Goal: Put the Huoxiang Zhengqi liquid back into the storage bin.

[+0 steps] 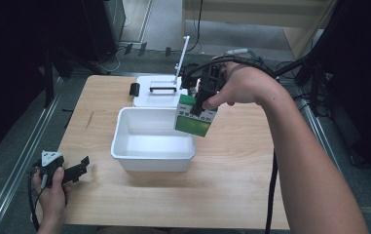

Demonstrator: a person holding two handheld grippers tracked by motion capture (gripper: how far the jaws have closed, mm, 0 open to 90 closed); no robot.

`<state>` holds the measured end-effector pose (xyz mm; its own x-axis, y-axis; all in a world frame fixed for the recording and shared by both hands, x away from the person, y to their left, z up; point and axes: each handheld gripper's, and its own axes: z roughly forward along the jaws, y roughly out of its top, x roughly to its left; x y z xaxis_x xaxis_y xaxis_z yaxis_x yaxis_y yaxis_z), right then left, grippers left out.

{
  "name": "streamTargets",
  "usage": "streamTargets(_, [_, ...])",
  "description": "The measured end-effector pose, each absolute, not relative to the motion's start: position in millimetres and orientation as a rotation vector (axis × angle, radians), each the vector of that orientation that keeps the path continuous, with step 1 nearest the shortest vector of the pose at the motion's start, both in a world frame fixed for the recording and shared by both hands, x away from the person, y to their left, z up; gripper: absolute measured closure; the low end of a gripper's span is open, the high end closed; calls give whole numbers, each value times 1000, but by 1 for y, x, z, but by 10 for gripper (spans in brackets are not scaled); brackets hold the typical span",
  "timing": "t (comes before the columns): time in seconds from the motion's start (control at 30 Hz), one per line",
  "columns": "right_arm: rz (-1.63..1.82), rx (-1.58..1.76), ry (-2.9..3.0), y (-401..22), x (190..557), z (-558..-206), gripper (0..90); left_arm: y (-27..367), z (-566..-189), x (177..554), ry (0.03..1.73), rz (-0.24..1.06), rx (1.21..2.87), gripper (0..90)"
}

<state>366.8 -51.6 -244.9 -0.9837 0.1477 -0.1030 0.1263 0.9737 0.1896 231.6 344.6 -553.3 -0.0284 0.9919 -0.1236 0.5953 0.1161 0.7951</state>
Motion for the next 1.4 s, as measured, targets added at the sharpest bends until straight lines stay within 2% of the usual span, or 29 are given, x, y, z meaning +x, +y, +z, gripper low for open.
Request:
streamTargets(0.3, [308,134,3013,-27,372,-252,646,343,-552,230,1705,777,1558,83])
streamTargets(0.77, [292,49,3004,-16,378,-266,646,334,-551,229,1631,884,1554,83])
streamTargets(1.4, [257,-21,3023,-11,382,-293,645,334,-551,229,1608,884,1555,83])
